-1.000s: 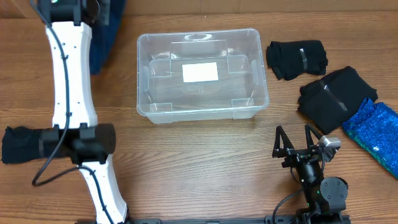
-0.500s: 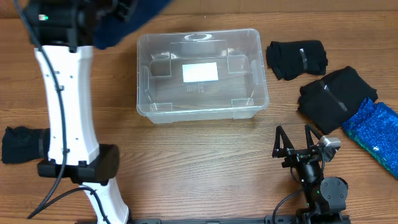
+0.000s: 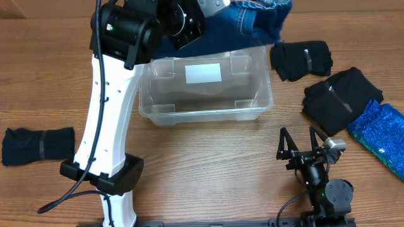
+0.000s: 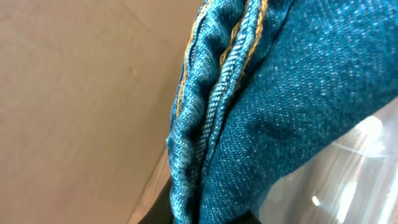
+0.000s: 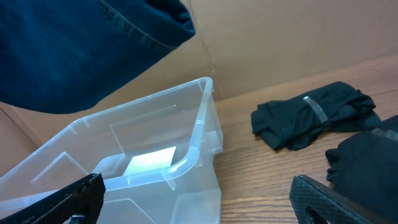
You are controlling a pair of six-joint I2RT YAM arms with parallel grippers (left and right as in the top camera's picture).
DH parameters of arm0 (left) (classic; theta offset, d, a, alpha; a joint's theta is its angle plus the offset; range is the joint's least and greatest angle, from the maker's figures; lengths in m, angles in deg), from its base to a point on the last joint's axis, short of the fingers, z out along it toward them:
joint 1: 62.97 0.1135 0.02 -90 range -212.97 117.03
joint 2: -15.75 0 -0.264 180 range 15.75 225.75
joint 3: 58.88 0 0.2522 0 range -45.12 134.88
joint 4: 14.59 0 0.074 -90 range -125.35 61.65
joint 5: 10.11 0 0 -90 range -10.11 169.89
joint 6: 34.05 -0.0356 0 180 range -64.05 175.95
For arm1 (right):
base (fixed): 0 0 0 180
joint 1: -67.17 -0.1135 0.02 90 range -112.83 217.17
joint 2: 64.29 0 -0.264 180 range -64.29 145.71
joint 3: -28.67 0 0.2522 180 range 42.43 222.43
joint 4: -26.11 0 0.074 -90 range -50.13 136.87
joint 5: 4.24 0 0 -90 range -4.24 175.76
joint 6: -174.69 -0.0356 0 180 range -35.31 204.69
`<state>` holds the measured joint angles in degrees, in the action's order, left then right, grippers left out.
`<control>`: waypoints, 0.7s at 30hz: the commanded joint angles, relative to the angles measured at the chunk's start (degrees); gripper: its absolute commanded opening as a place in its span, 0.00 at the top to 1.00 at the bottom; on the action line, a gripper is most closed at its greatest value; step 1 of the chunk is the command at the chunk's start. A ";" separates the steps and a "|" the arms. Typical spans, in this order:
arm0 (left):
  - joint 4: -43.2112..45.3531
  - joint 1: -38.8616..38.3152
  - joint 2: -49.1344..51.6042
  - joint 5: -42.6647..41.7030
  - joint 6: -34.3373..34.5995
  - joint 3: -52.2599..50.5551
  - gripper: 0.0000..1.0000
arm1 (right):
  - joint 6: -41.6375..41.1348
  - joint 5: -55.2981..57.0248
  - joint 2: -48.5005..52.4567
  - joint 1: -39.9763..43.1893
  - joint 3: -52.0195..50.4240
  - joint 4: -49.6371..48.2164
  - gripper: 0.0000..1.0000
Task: Pack container
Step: 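Lift the jeans with the left gripper and carry them over the bin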
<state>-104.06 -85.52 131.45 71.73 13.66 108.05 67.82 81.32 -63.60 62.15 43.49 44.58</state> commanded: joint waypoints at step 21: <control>6.93 -0.50 -3.89 9.94 -3.78 -16.41 0.96 | 0.13 0.52 -0.52 -0.44 -0.61 -0.28 0.00</control>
<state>-101.19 -85.87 131.34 79.79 10.52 92.70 67.82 81.34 -63.60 62.13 43.49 44.58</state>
